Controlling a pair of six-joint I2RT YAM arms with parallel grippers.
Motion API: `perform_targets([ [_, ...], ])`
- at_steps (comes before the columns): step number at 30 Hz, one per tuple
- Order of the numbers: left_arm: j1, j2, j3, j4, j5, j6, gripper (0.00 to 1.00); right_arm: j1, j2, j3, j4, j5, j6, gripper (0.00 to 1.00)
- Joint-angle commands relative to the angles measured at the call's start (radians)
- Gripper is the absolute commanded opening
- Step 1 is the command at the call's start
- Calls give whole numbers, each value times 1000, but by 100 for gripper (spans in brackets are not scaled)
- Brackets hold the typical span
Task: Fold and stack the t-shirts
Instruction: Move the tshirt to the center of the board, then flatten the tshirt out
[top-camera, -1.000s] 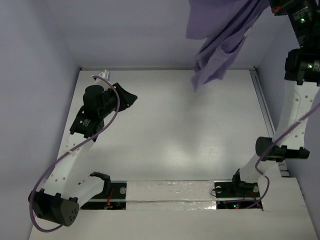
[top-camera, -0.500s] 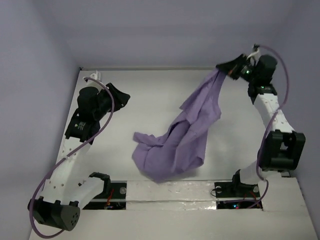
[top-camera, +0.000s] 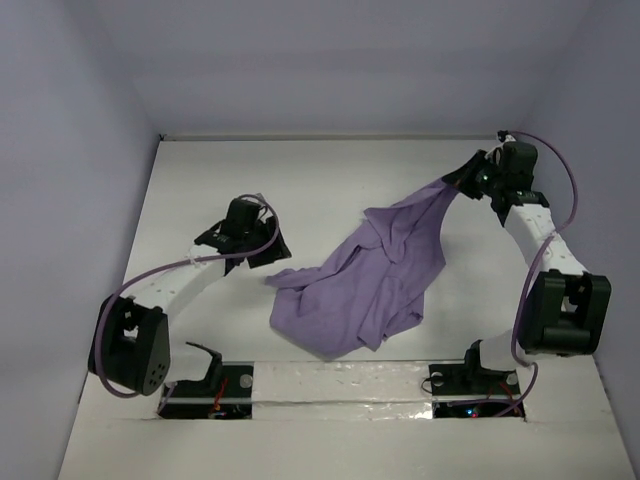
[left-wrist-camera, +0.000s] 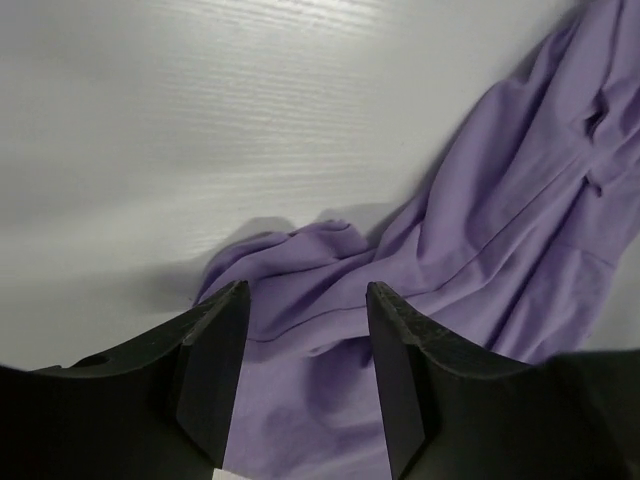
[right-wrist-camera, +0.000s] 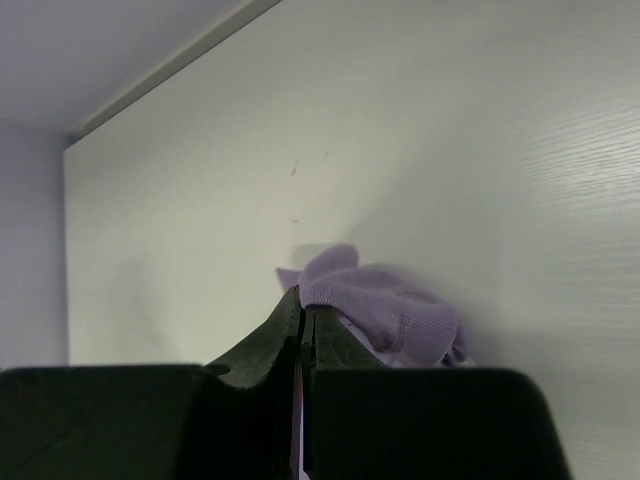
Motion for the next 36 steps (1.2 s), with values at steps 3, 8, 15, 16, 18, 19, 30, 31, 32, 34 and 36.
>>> perform_targets([
  [3,-52,2,2,-130,-64,69,51,-5,-104,-36,-64,134,-66,0],
  [8,-52,-158,-105,-204,-94,-75,75,-5,-135,-42,-74,105,-72,0],
  [15,-52,-145,-192,-43,-9,-187,76,-5,-153,-67,-56,40,-45,0],
  [16,-52,-131,-190,-20,-5,-188,76,-5,-155,-70,-53,29,-40,0],
  [18,-52,-104,-172,34,-11,-185,74,-5,-159,-73,-51,3,-29,0],
  [19,-52,-84,-159,43,-23,-182,73,-5,-159,-75,-53,-7,-26,0],
  [30,-52,80,0,145,-155,-133,0,4,-183,-53,-31,-101,18,0],
  [31,-52,113,28,143,-150,-123,0,4,-172,-41,-19,-112,29,0],
  [32,-43,128,105,137,-152,-100,0,4,-137,-23,-5,-124,60,0],
  [34,-21,172,220,106,-153,-74,0,4,-89,91,57,-173,103,0],
  [36,35,209,467,54,-140,-52,0,4,3,225,100,-228,193,0],
])
